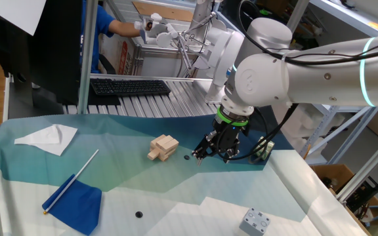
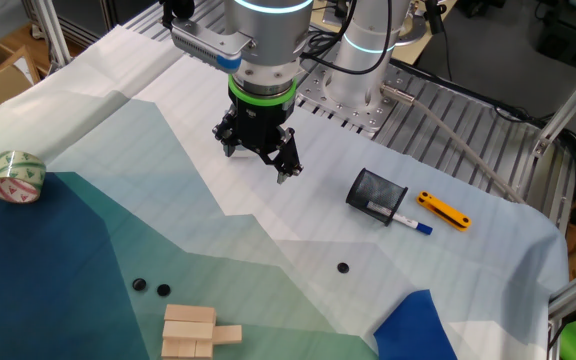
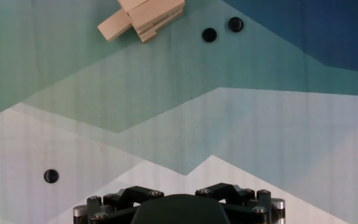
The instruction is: Play Jenga
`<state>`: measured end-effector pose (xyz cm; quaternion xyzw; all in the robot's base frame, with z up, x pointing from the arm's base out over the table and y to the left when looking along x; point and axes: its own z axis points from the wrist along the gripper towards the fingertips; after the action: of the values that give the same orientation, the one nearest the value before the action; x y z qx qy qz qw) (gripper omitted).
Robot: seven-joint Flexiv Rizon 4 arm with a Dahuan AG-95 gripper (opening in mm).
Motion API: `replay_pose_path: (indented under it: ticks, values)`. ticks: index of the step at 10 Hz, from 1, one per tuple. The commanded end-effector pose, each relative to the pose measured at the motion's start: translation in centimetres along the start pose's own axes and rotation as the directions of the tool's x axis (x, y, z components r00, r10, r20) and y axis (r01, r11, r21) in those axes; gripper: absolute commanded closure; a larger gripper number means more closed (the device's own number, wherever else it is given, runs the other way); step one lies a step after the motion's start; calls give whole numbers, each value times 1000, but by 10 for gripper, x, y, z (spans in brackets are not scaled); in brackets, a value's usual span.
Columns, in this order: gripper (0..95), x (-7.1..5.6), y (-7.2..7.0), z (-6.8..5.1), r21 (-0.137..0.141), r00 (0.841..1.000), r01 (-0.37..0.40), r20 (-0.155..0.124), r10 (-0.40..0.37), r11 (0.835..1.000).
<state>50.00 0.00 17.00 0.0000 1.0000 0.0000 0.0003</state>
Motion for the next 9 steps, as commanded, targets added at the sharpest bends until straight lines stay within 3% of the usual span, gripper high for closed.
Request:
replay_pose_path:
  ticks: [1,7,9]
  values:
    - [950,0,0,0,15,967,-253,-1,253,967]
    - [950,-2,-11,6,12,965,-260,-4,261,965]
    - [950,-2,-14,7,13,953,-304,1,304,953]
